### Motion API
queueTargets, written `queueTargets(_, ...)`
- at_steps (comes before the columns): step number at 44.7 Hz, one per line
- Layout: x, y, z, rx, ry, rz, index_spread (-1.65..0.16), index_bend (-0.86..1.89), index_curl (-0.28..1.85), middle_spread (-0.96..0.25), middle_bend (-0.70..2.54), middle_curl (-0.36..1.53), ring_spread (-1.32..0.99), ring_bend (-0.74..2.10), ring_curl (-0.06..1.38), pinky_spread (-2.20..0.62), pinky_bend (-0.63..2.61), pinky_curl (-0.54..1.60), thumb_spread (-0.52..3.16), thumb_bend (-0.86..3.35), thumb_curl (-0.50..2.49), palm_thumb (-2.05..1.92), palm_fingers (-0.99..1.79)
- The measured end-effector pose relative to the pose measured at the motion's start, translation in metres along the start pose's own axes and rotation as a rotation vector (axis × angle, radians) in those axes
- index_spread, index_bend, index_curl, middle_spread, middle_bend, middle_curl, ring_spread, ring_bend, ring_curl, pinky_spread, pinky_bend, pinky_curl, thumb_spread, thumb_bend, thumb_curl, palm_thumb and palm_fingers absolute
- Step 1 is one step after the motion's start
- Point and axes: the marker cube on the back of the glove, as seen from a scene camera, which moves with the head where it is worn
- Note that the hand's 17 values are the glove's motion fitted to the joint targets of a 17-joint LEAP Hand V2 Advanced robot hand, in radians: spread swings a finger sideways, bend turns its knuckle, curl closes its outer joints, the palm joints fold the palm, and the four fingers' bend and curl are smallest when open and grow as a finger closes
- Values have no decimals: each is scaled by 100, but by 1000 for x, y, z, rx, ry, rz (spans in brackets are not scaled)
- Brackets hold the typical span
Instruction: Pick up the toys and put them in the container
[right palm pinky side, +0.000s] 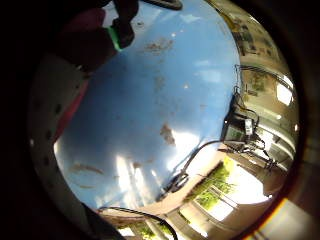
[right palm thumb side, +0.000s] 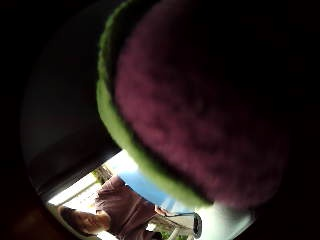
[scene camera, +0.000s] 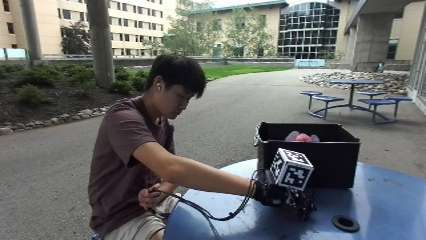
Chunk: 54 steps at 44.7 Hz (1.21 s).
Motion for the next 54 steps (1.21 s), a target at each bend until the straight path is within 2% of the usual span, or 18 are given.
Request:
queueTargets(2,0,-4,0,41,-42,-10,-26,48,30,-9,27,29,-15,34,32,-29,95,30,154,29,54,66,89)
queueTargets(6,-2,-14,0,114,-77,-11,-23,52,35,-12,36,34,-21,43,38,-35,89,33,155,34,56,75,102)
queueTargets(9,-6,-25,1,192,-107,13,-18,69,43,-14,54,41,-25,49,43,-37,82,33,146,34,61,80,130)
queueTargets(14,-9,-36,-5,269,-149,51,-11,89,52,-12,81,52,-30,63,50,-39,77,35,134,35,70,89,145)
queueTargets(15,-9,-36,-7,270,-153,59,-11,86,51,-14,76,50,-31,60,49,-39,83,37,133,33,70,88,124)
queueTargets(16,-7,-36,-10,268,-158,69,-9,93,55,-12,88,55,-32,67,53,-40,78,35,129,34,74,91,143)
queueTargets(18,-3,-34,-18,264,-165,98,-7,96,56,-12,96,58,-32,77,55,-40,77,36,126,35,78,94,144)
queueTargets(24,12,-16,-58,285,-155,175,-6,102,61,-10,107,63,-33,96,63,-40,82,40,97,29,91,90,131)
queueTargets(28,15,1,-100,329,-130,209,-10,105,65,-13,109,66,-35,95,65,-36,87,42,81,18,94,77,99)
queueTargets(33,7,25,-158,368,-23,229,-13,108,72,-15,111,71,-38,96,70,-34,95,48,71,9,95,68,79)
queueTargets(38,-14,46,-214,418,68,206,-16,110,76,-17,113,74,-41,97,71,-32,101,50,66,5,97,65,70)
queueTargets(44,-56,57,-268,480,14,191,-19,111,80,-19,115,77,-44,100,73,-31,106,52,62,3,100,65,64)
queueTargets(54,-150,39,-296,454,66,117,-22,112,87,-20,118,82,-46,106,77,-29,112,55,58,-1,103,65,55)
